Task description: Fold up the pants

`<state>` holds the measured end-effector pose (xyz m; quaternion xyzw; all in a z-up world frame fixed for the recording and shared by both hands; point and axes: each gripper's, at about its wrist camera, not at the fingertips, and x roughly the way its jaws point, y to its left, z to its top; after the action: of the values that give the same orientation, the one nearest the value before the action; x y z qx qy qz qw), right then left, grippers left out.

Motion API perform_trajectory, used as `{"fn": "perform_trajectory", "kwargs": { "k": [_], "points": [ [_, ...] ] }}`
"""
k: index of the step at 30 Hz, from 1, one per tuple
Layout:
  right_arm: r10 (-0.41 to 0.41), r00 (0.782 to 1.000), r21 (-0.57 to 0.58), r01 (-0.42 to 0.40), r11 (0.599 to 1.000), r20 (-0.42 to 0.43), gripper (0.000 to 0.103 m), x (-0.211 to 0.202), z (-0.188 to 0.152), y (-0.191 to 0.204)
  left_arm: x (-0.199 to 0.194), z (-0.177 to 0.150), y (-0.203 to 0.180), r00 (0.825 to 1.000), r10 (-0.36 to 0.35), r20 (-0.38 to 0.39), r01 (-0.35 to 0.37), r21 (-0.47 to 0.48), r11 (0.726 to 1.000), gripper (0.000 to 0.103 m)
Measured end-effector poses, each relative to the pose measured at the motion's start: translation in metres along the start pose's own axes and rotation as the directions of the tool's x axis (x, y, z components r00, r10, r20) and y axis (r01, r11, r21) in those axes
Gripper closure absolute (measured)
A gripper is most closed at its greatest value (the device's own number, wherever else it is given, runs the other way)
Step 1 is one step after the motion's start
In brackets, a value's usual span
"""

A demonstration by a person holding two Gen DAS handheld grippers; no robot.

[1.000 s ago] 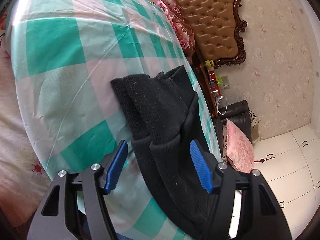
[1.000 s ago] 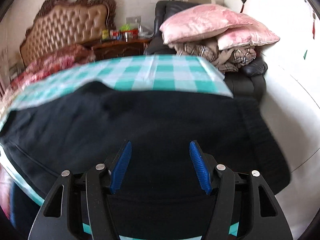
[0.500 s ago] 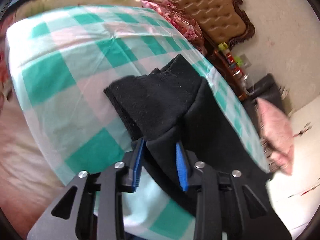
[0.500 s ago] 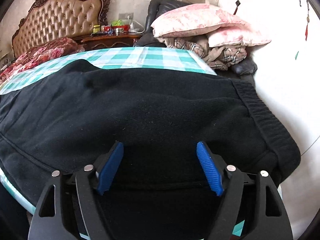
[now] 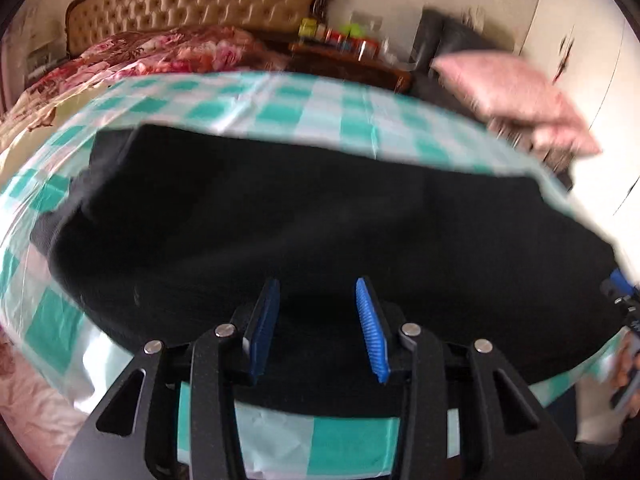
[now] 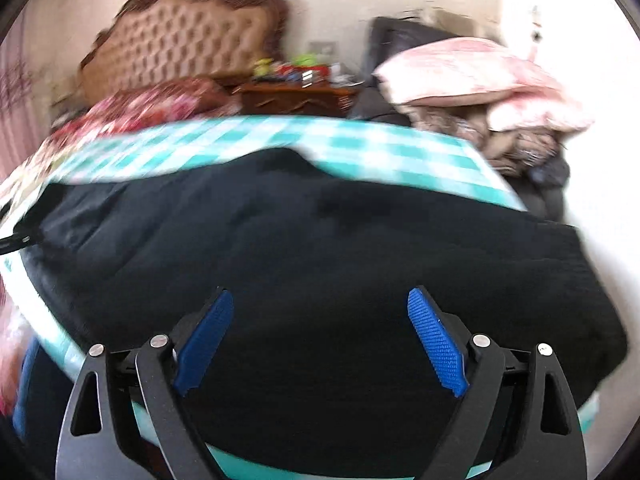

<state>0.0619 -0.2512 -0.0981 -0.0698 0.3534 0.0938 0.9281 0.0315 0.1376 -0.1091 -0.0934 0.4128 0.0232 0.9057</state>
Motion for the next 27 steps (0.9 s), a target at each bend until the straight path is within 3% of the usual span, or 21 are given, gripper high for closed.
{"fn": "perform_trajectory", "kwargs": {
  "k": [3,4,7,10,12,15,18,20,22,25,26,27],
  "points": [
    [-0.011,0.997,-0.071,0.006,0.997,-0.072,0.017,0.019,-0.016,0.023,-0.006,-0.017,-0.007,0.998,0.049,0.026,-0.051,0.061,0.997,0.056],
    [-0.011,0.999,-0.047,0.009,0.999,-0.047,0.017,0.019,-0.020,0.022,-0.010,-0.023,-0.004,0.999,0.047,0.018,-0.048,0.050,0.998,0.054],
    [0.024,0.998,-0.004,-0.024,1.000,-0.055,0.017,0.019,-0.022,0.015,-0.025,-0.033,0.026,1.000,-0.012,0.028,0.015,-0.088,0.996,0.055],
    [0.054,0.996,0.032,-0.052,0.998,-0.072,0.018,0.013,-0.014,0.014,-0.039,-0.042,0.077,0.992,-0.104,0.065,0.120,-0.341,0.932,0.055],
    [0.158,0.987,0.052,-0.156,0.986,-0.034,0.018,-0.002,-0.006,0.021,-0.040,-0.047,0.109,0.984,-0.154,0.088,0.178,-0.490,0.854,0.055],
    [0.218,0.976,-0.132,-0.219,0.967,-0.022,0.018,-0.020,0.000,0.062,-0.038,-0.046,0.133,0.971,-0.205,0.120,0.236,-0.590,0.772,0.056],
    [0.202,0.979,-0.313,-0.204,0.928,-0.040,0.020,-0.016,-0.005,0.102,-0.029,-0.039,0.144,0.969,-0.228,0.100,0.236,-0.652,0.720,0.060],
    [0.207,0.976,-0.367,-0.218,0.904,-0.070,0.035,-0.009,-0.007,0.118,-0.025,-0.035,0.149,0.967,-0.234,0.099,0.239,-0.671,0.702,0.066],
    [0.213,0.971,-0.396,-0.238,0.887,-0.105,0.048,0.001,-0.007,0.127,-0.025,-0.029,0.149,0.969,-0.229,0.088,0.228,-0.667,0.710,0.075],
    [0.243,0.961,-0.401,-0.277,0.873,-0.134,0.069,0.009,-0.010,0.133,-0.018,-0.026,0.156,0.967,-0.243,0.074,0.226,-0.686,0.691,0.094],
    [0.251,0.958,-0.403,-0.286,0.869,-0.139,0.074,0.009,-0.009,0.133,-0.017,-0.025,0.158,0.966,-0.248,0.077,0.231,-0.688,0.688,0.095],
    [0.249,0.959,-0.409,-0.283,0.867,-0.136,0.093,0.008,-0.009,0.134,-0.016,-0.022,0.160,0.965,-0.250,0.081,0.236,-0.686,0.689,0.097]
  ]
}}
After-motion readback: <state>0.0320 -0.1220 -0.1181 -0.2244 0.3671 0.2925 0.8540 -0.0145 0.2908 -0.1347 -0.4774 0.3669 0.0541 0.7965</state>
